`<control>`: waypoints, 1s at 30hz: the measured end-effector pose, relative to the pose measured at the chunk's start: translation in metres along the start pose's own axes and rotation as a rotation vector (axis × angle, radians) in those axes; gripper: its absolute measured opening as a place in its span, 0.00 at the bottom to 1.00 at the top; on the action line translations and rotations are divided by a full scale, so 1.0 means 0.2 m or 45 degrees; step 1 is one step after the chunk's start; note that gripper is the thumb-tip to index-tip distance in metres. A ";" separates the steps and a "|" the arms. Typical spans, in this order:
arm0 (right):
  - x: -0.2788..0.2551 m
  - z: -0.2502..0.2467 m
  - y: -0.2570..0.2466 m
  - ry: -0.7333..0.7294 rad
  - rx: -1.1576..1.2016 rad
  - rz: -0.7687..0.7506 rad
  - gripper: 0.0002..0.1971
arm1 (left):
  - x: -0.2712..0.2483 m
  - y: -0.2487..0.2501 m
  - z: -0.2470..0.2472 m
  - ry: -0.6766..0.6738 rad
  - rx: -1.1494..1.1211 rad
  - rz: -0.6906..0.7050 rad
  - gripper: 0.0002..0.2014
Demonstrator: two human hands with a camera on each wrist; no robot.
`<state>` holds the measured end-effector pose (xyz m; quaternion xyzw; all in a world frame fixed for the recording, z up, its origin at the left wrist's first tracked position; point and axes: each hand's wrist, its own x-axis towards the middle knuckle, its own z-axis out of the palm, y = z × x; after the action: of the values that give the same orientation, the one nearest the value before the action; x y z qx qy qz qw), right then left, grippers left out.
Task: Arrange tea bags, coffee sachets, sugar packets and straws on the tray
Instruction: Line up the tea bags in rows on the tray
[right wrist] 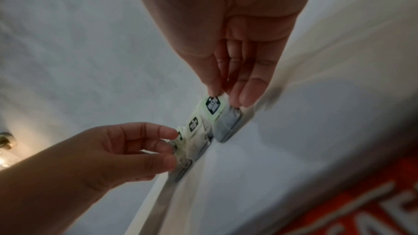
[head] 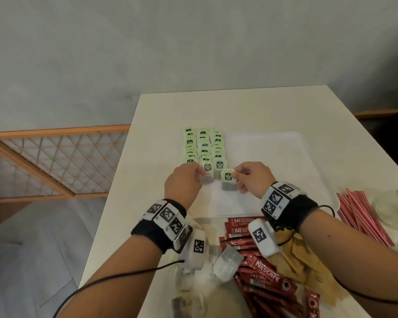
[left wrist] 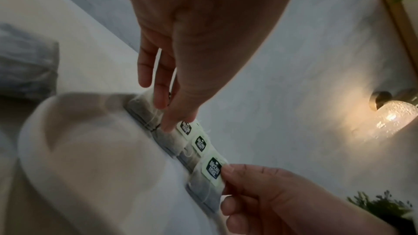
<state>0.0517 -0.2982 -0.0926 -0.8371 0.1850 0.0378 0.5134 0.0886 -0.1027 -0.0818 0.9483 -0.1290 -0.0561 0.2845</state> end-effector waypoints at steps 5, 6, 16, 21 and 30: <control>0.04 0.05 -0.01 -0.007 0.057 0.015 0.05 | 0.06 0.03 0.01 -0.105 0.284 0.038 0.11; 0.05 0.06 -0.01 -0.002 0.067 0.014 0.04 | 0.07 0.04 0.01 -0.132 0.308 0.031 0.09; 0.04 0.06 -0.05 0.072 0.016 -0.073 0.10 | 0.07 0.04 -0.09 -0.262 0.233 -0.008 0.08; -0.17 0.00 -0.06 -0.077 -0.103 -0.260 0.07 | -0.07 0.01 -0.20 -0.428 0.159 0.137 0.11; -0.60 0.01 -0.01 -0.751 -0.544 -0.524 0.16 | -0.39 -0.04 -0.22 -0.614 0.306 0.264 0.11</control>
<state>-0.0590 -0.2640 -0.0611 -0.8976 -0.1531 0.2102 0.3560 0.0227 -0.0506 -0.0465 0.9162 -0.2950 -0.2350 0.1355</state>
